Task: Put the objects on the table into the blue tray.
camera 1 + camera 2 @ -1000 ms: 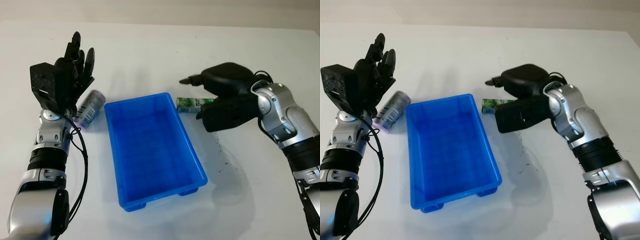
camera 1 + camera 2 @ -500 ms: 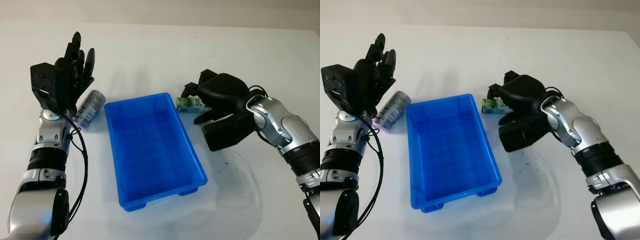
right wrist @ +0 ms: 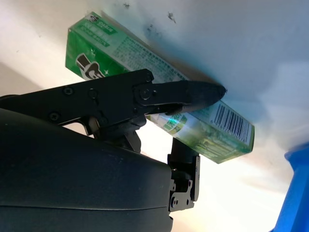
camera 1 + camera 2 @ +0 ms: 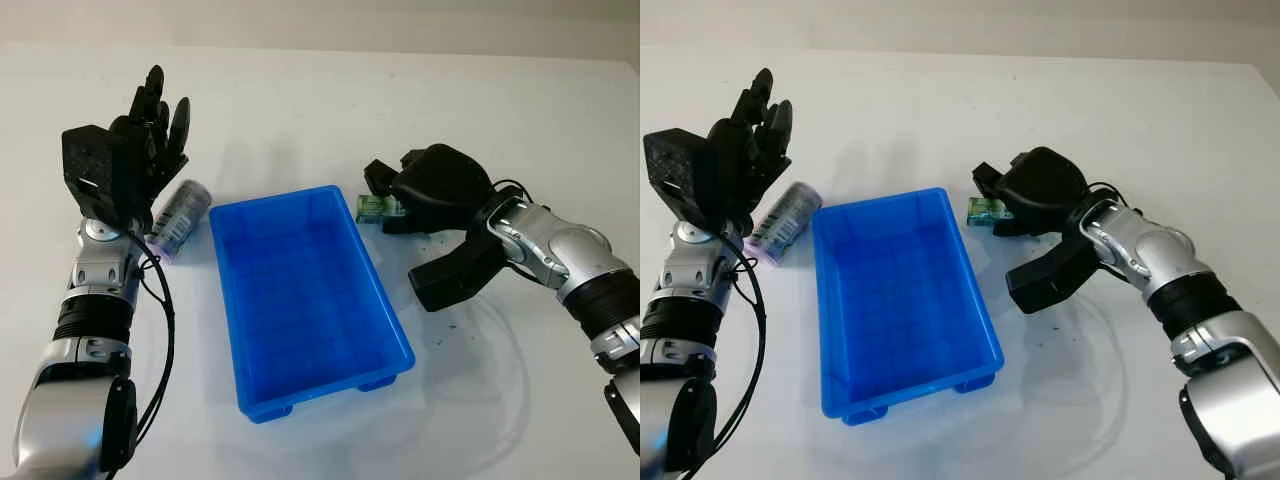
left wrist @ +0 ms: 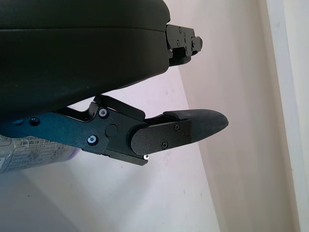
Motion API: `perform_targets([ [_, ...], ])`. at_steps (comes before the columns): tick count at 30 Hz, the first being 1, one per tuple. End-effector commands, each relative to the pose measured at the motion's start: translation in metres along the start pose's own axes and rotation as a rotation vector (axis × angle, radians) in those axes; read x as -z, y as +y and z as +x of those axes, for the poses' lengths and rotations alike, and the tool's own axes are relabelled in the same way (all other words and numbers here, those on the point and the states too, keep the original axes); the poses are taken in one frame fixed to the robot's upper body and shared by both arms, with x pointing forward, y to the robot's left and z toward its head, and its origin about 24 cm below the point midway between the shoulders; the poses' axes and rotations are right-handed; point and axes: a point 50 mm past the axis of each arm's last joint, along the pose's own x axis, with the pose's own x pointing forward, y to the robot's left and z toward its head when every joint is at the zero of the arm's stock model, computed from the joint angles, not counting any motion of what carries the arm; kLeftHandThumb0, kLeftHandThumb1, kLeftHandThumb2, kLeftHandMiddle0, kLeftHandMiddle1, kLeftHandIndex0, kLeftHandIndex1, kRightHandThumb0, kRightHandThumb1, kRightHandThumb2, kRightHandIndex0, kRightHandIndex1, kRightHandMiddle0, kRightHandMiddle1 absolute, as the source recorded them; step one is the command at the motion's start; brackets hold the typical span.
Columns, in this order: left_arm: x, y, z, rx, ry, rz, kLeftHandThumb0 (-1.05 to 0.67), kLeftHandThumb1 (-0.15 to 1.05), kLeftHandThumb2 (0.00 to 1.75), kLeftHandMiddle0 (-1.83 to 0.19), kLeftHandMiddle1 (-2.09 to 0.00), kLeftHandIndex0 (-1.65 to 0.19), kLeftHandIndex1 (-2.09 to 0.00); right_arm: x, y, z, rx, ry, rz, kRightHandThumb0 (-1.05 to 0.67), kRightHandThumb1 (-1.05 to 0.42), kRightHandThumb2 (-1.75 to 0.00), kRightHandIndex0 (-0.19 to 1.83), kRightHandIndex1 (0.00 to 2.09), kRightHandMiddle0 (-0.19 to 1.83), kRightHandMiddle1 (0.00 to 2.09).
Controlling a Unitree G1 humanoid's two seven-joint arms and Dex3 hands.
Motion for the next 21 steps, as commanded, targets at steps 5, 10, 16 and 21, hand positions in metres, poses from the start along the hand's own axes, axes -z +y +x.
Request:
perform_targets([
  [5,-0.007,0.001,0.003,-0.004,-0.020,0.005,-0.66,1.05,0.56,0.03,-0.06,0.03,-0.06,0.017,-0.020,0.002,0.088,0.070,0.070,-0.40,-1.05,-0.21,0.68,2.09,0.35,2.09],
  [10,-0.006,0.003,0.002,0.000,-0.019,0.009,-0.65,1.05,0.56,0.04,-0.05,0.03,-0.06,0.026,-0.042,0.003,0.244,0.102,0.166,-0.34,-1.05,-0.11,0.61,2.09,0.36,2.09],
  [16,-0.007,0.003,0.002,-0.001,-0.020,0.006,-0.65,1.05,0.56,0.04,-0.05,0.03,-0.06,0.029,-0.069,0.005,0.400,0.109,0.239,-0.35,-1.05,-0.10,0.76,2.09,0.49,2.09],
  [21,-0.007,0.002,0.002,-0.003,-0.015,0.005,-0.66,1.05,0.55,0.04,-0.05,0.03,-0.06,0.015,-0.087,0.005,0.519,0.045,0.355,-0.35,-1.05,-0.10,0.84,2.09,0.58,2.09],
])
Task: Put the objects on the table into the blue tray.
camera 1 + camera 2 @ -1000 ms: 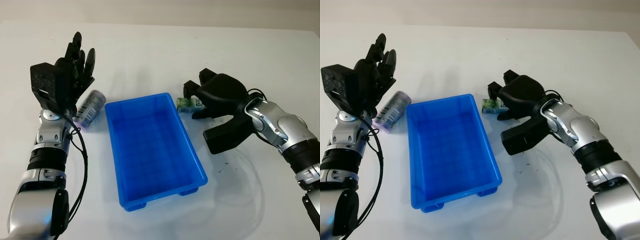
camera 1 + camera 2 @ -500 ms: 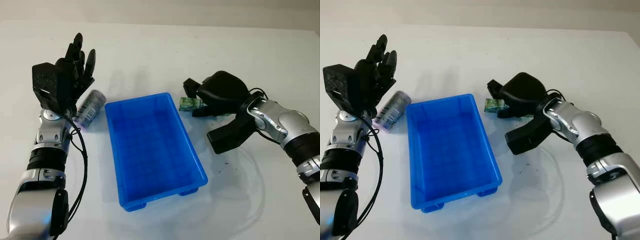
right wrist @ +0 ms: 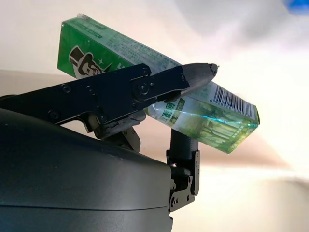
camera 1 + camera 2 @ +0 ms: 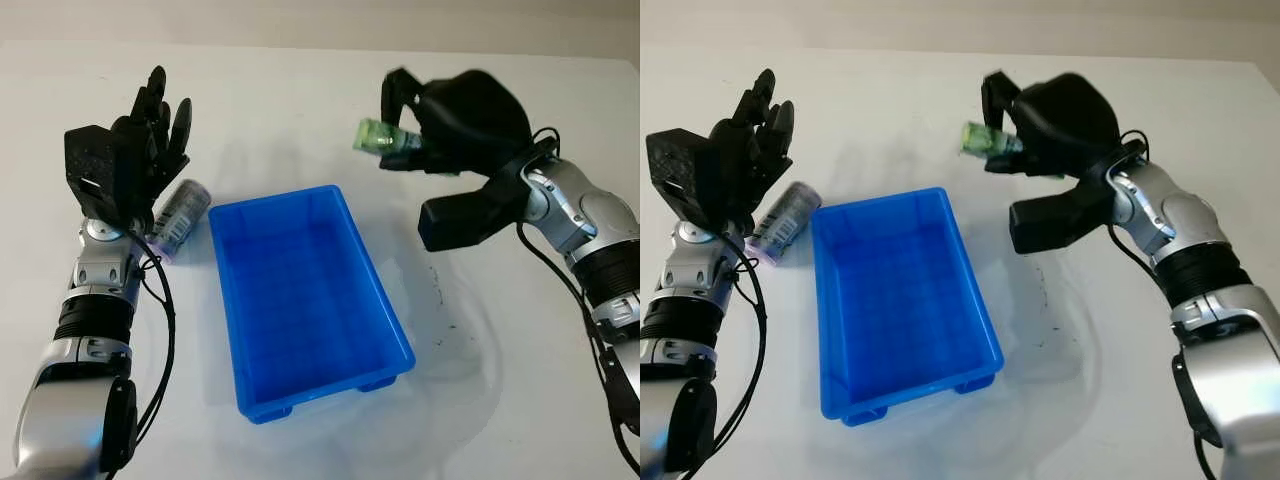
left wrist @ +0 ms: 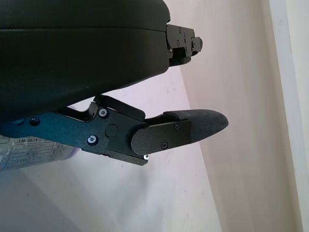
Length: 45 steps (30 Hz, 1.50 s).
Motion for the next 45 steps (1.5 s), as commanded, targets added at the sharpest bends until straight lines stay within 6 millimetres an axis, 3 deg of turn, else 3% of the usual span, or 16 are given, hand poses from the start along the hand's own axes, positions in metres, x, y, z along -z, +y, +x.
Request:
perform_targets([
  [1,-0.007,0.003,0.002,-0.008,-0.018,0.011,-0.66,1.05,0.55,0.03,-0.06,0.03,-0.06,-0.015,-0.011,0.003,0.074,-0.049,0.084,-0.35,-1.05,-0.12,0.85,2.09,0.59,2.09],
  [11,-0.007,0.003,0.002,-0.007,-0.020,0.008,-0.65,1.05,0.55,0.04,-0.05,0.03,-0.06,-0.069,-0.039,-0.005,0.133,-0.206,0.458,-0.32,-1.05,-0.28,0.95,2.09,0.60,2.09],
  [16,-0.006,0.001,0.002,-0.010,-0.020,0.024,-0.67,1.05,0.55,0.03,-0.06,0.03,-0.06,-0.084,-0.046,-0.009,0.052,-0.265,0.600,-0.35,-1.05,-0.33,1.00,2.09,0.63,2.09],
  [21,-0.006,0.001,0.002,-0.017,-0.023,0.016,-0.66,1.05,0.56,0.02,-0.06,0.01,-0.06,-0.089,-0.047,-0.012,-0.096,-0.300,0.627,-0.40,-1.05,-0.35,0.99,2.09,0.61,2.09],
  [24,-0.005,0.001,0.001,-0.014,-0.023,0.020,-0.68,1.05,0.56,0.03,-0.05,0.02,-0.06,-0.087,-0.044,-0.012,-0.263,-0.315,0.631,-0.40,-1.05,-0.30,0.82,2.09,0.43,2.09],
  [26,-0.005,0.001,0.001,-0.015,-0.024,0.025,-0.68,1.05,0.56,0.03,-0.05,0.02,-0.06,-0.085,-0.041,-0.012,-0.355,-0.324,0.627,-0.45,-1.05,-0.25,0.59,2.09,0.31,2.06],
  [28,-0.005,0.001,0.001,-0.014,-0.027,0.029,-0.69,1.05,0.57,0.02,-0.05,0.02,-0.06,-0.082,-0.040,-0.012,-0.447,-0.343,0.607,-0.57,-1.05,-0.23,0.22,1.80,0.08,1.74],
  [29,-0.005,0.001,0.001,-0.013,-0.029,0.030,-0.69,1.05,0.57,0.03,-0.05,0.02,-0.06,-0.081,-0.039,-0.012,-0.482,-0.352,0.593,-0.64,-1.05,-0.25,0.13,1.55,0.03,1.46],
  [30,-0.005,0.001,0.001,-0.012,-0.029,0.032,-0.69,1.05,0.57,0.03,-0.05,0.02,-0.05,-0.080,-0.039,-0.012,-0.515,-0.363,0.568,-0.68,-1.05,-0.26,0.09,1.41,0.01,1.31],
  [31,-0.005,0.001,0.001,-0.012,-0.030,0.034,-0.69,1.05,0.57,0.03,-0.05,0.03,-0.05,-0.079,-0.039,-0.012,-0.543,-0.373,0.547,-0.74,-1.05,-0.29,0.00,1.06,-0.01,1.00],
  [34,-0.005,0.001,0.001,-0.009,-0.032,0.033,-0.70,1.05,0.57,0.03,-0.05,0.03,-0.05,-0.077,-0.039,-0.012,-0.595,-0.388,0.504,-0.84,-1.05,-0.27,-0.11,0.33,0.00,0.34],
  [37,-0.005,0.001,0.001,-0.010,-0.029,0.027,-0.70,1.05,0.56,0.03,-0.05,0.03,-0.05,-0.076,-0.039,-0.012,-0.611,-0.397,0.491,-0.90,-1.05,-0.31,-0.18,0.05,-0.12,0.14],
  [45,-0.004,-0.001,0.001,-0.019,-0.022,0.028,-0.68,1.05,0.56,0.01,-0.06,0.02,-0.06,-0.072,-0.040,-0.009,-0.493,-0.392,0.546,-1.02,-1.05,-0.63,-0.19,0.00,-0.19,0.00],
])
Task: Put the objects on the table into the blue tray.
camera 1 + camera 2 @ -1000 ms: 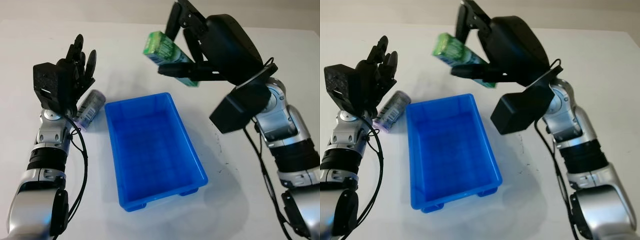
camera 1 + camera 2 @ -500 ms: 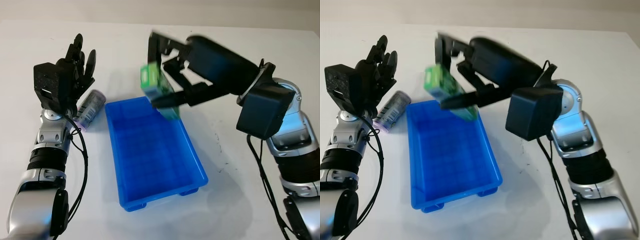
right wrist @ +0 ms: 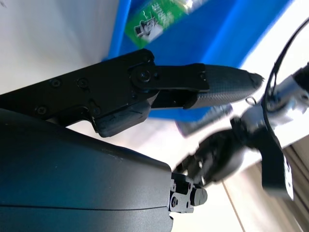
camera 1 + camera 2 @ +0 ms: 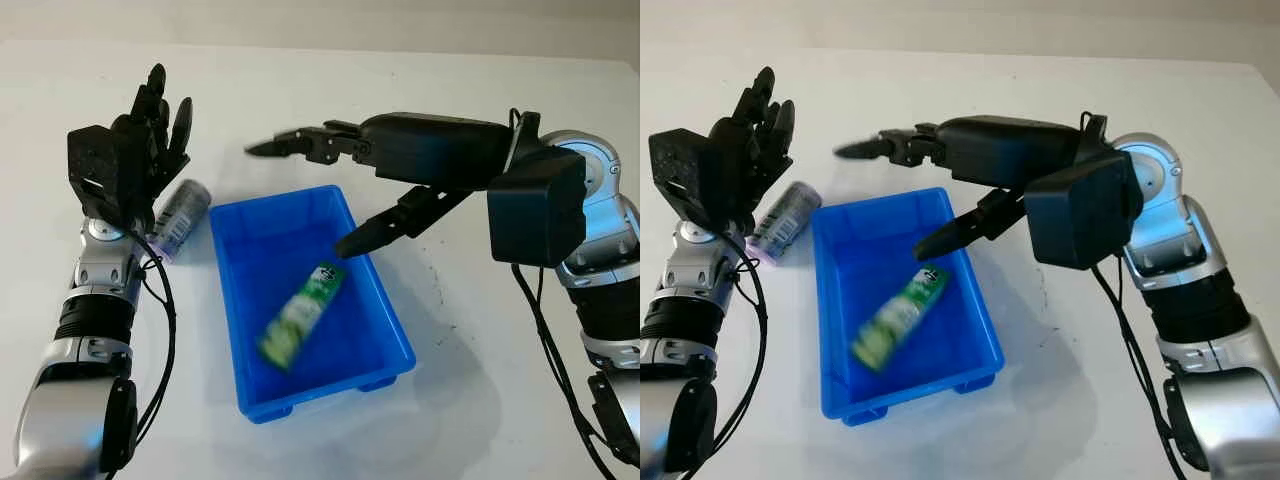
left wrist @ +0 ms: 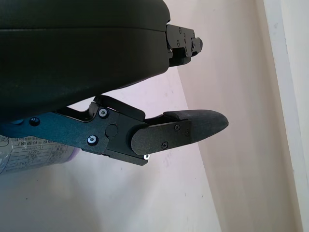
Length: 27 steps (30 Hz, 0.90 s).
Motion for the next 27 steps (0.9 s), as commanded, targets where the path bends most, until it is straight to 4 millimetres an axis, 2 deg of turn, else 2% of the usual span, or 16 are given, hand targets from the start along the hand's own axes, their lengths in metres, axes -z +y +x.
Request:
perform_targets([
  [1,-0.003,0.000,0.001,-0.002,-0.006,0.007,-0.68,1.05,0.56,0.01,-0.06,0.02,-0.06,0.002,-0.005,-0.001,0.104,-0.015,0.022,-1.01,-1.05,-0.67,-0.19,0.00,-0.19,0.00],
  [4,-0.002,-0.001,0.001,-0.005,-0.004,0.010,-0.67,1.05,0.56,0.01,-0.06,0.01,-0.06,0.009,-0.008,-0.003,0.264,0.010,0.031,-0.98,-1.05,-0.72,-0.19,0.00,-0.19,0.00],
  [9,-0.002,-0.001,0.000,-0.002,-0.001,0.005,-0.66,1.05,0.57,0.01,-0.05,0.02,-0.05,0.033,-0.014,-0.004,0.446,0.088,0.106,-0.92,-1.05,-0.75,-0.19,0.00,-0.19,0.00],
  [12,-0.002,-0.001,0.000,-0.003,-0.006,0.008,-0.66,1.05,0.57,0.01,-0.05,0.02,-0.05,0.049,-0.017,-0.007,0.528,0.137,0.167,-0.88,-1.05,-0.79,-0.19,0.00,-0.19,0.00],
  [15,-0.002,0.000,0.000,-0.005,-0.007,0.015,-0.67,1.05,0.57,0.01,-0.06,0.01,-0.06,0.074,-0.015,-0.016,0.618,0.247,0.254,-0.84,-1.05,-0.78,-0.19,0.00,-0.19,0.00],
  [19,-0.003,0.003,0.001,-0.002,-0.007,0.014,-0.67,1.05,0.57,0.01,-0.05,0.01,-0.06,0.092,-0.011,-0.024,0.677,0.350,0.357,-0.85,-1.05,-0.76,-0.19,0.00,-0.19,0.00],
  [27,-0.004,0.004,0.002,0.006,-0.006,0.025,-0.69,1.05,0.54,0.02,-0.05,0.02,-0.05,0.108,0.001,-0.035,0.682,0.472,0.398,-0.78,-1.05,-0.71,-0.19,0.00,-0.19,0.00],
])
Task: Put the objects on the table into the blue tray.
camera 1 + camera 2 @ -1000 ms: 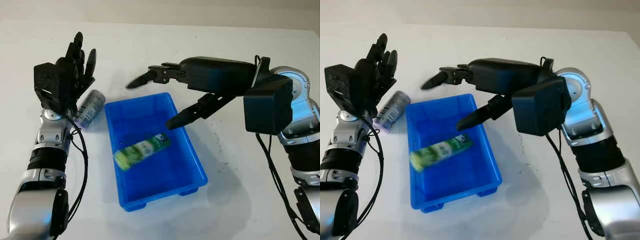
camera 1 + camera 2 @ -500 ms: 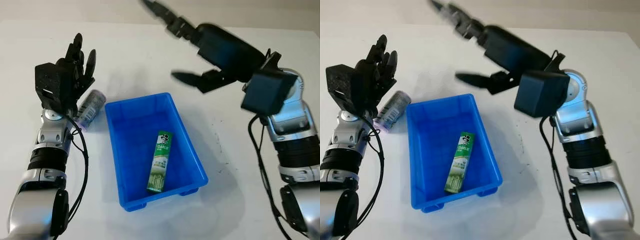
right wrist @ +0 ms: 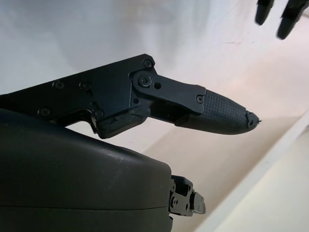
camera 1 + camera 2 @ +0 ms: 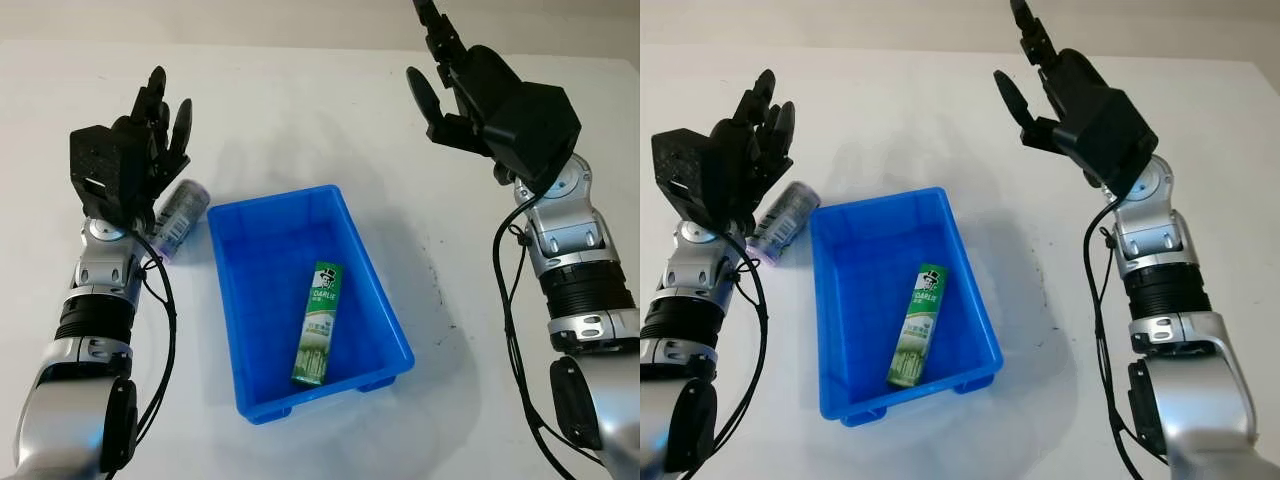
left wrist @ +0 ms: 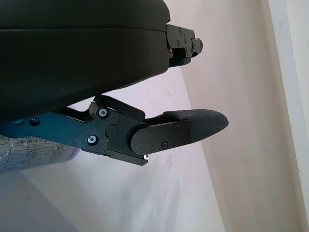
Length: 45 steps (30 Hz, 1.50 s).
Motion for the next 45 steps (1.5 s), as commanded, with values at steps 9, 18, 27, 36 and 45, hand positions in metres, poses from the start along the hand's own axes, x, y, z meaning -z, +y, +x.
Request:
perform_targets([
  [9,-0.007,0.004,0.002,-0.002,-0.018,0.029,-0.70,1.05,0.52,0.02,-0.05,0.02,-0.05,0.032,0.013,-0.016,0.131,0.142,0.255,-0.77,-1.05,-0.72,-0.19,0.00,-0.19,0.00],
  [18,-0.009,0.006,0.003,0.009,-0.021,0.036,-0.68,1.05,0.55,0.02,-0.05,0.02,-0.05,0.042,0.026,-0.021,0.208,0.164,0.416,-0.71,-1.05,-0.78,-0.19,0.00,-0.19,0.00],
  [27,-0.009,0.007,0.003,0.009,-0.020,0.041,-0.68,1.05,0.55,0.02,-0.05,0.02,-0.05,0.040,0.029,-0.019,0.212,0.185,0.438,-0.69,-1.05,-0.78,-0.19,0.00,-0.19,0.00],
  [36,-0.032,0.019,0.002,-0.018,-0.053,0.230,-0.59,1.05,0.40,-0.01,-0.68,-0.10,-0.10,0.038,0.027,-0.021,0.204,0.181,0.427,-0.69,-1.05,-0.76,-0.19,0.00,-0.19,0.00],
  [45,-0.066,0.047,-0.009,0.044,0.051,0.540,-0.69,1.05,0.21,-0.17,-0.06,-0.15,-0.04,0.036,0.027,-0.022,0.190,0.173,0.426,-0.68,-1.05,-0.77,-0.19,0.00,-0.19,0.00],
])
